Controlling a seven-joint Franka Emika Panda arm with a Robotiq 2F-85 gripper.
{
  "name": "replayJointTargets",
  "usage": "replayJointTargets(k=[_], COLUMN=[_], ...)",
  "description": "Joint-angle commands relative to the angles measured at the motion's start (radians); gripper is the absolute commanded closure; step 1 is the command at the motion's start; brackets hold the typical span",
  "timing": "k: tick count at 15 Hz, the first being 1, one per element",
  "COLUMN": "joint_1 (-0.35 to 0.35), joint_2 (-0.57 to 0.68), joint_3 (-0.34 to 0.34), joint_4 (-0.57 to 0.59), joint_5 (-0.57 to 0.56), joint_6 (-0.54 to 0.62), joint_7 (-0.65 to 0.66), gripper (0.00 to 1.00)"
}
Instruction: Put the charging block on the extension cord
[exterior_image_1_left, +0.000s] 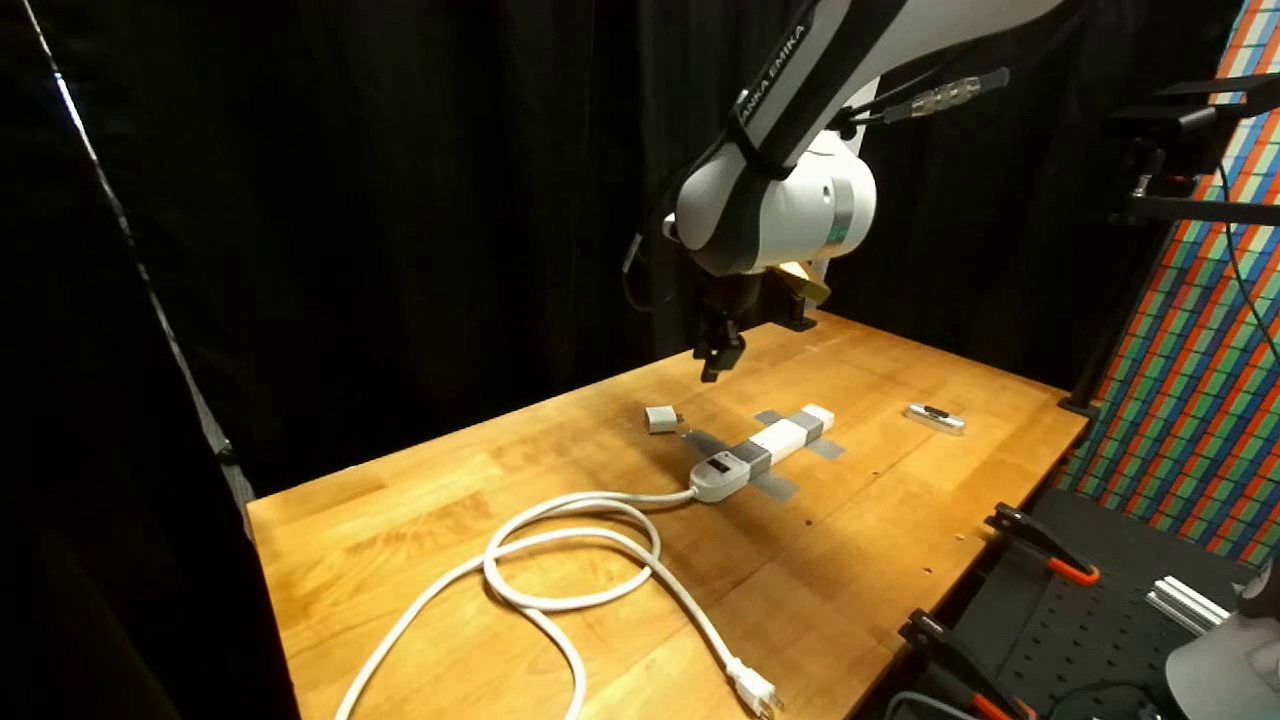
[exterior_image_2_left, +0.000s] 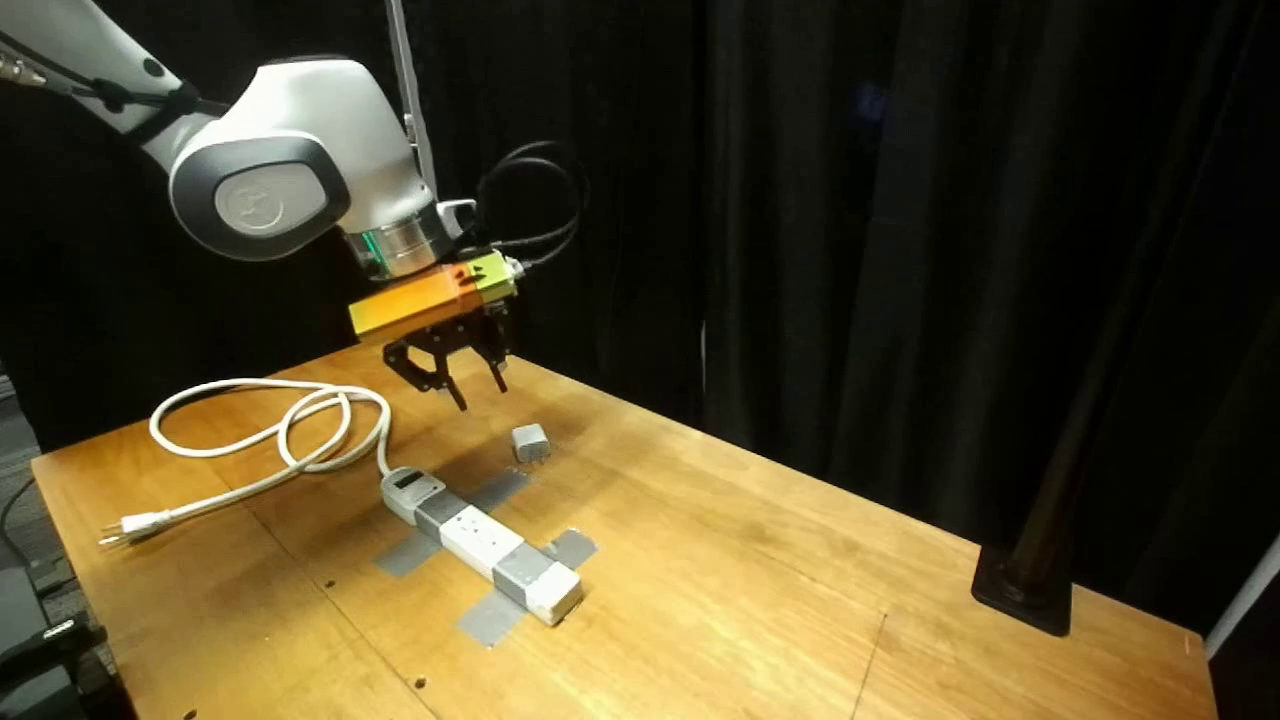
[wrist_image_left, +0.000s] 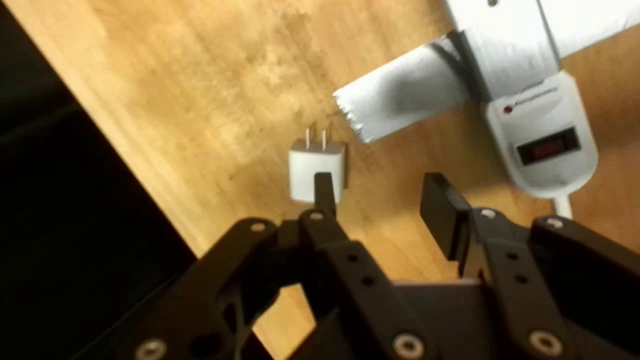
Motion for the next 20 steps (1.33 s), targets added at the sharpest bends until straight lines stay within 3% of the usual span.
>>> replayJointTargets(k=[1,2,3,4,5,6,7,8,9,11,14,16,20], joint_1=[0.213,0.241,0.264,0.271,0.275,0.185,0.196,0.156,0.206,0.157,-0.004,-0.14,-0.324], joint_2=[0.193,0.231,0.267,0.297,0.325,0.118,0.15,0.077,0.146,0.064,-0.056,-0.095,-0.113], joint_3=[-0.184,-0.204,-0.22,-0.228,-0.231,-0.114,-0.121,-0.067,-0.112,-0.066,0.036,0.126,0.285], joint_4=[0.129,0.155,0.175,0.191,0.204,0.136,0.15,0.142,0.137,0.06,-0.061,-0.079,-0.003], joint_5=[-0.104,-0.128,-0.143,-0.154,-0.158,-0.338,-0.342,-0.317,-0.124,-0.089,0.044,0.153,0.39], joint_6=[-0.086,-0.117,-0.145,-0.179,-0.208,-0.113,-0.132,-0.11,-0.115,-0.049,0.073,0.094,0.038], joint_7=[0.269,0.337,0.392,0.444,0.492,0.543,0.58,0.538,0.393,0.344,0.14,0.027,-0.11], gripper=[0.76,0.82,0.67,0.77,0.49,0.76,0.75,0.44,0.36,0.22,0.0,0.0,0.0])
